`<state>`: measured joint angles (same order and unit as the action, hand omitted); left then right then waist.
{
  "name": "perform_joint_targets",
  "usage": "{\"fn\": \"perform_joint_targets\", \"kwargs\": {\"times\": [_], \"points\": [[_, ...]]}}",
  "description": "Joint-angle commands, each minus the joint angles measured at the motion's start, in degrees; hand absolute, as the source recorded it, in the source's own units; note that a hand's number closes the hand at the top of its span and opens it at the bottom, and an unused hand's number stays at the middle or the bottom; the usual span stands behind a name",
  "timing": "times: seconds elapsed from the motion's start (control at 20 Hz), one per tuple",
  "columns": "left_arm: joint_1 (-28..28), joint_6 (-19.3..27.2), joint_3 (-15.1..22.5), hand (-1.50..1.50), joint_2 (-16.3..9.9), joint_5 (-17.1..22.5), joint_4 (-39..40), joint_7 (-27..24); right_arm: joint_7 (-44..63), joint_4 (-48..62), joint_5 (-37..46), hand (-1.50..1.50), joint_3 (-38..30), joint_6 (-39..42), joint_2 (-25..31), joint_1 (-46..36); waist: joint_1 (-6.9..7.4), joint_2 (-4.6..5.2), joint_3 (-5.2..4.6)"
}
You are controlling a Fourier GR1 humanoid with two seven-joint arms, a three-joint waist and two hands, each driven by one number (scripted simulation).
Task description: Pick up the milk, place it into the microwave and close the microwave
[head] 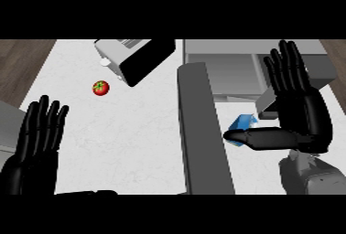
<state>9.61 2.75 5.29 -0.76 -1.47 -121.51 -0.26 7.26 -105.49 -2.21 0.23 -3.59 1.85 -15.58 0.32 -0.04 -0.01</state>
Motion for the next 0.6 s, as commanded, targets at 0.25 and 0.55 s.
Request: {"fn": "perform_joint_targets", "kwargs": {"times": [0.25, 0.55], "points": [[10.78, -0.89, 5.77, -1.5, 0.72, -1.74, -5.6, -3.65, -5.92, 6.46, 3.46, -1.5, 1.47, 0.15, -0.67, 5.42, 0.06, -0.02, 0.01], [5.92, -1.08, 1.69, -1.5, -0.72, 1.07, -7.1, 1.58, -13.33, 13.48, 3.93, -1.5, 0.1, 1.68, -0.1, 8.21, -0.13, 0.04, 0.01]]}}
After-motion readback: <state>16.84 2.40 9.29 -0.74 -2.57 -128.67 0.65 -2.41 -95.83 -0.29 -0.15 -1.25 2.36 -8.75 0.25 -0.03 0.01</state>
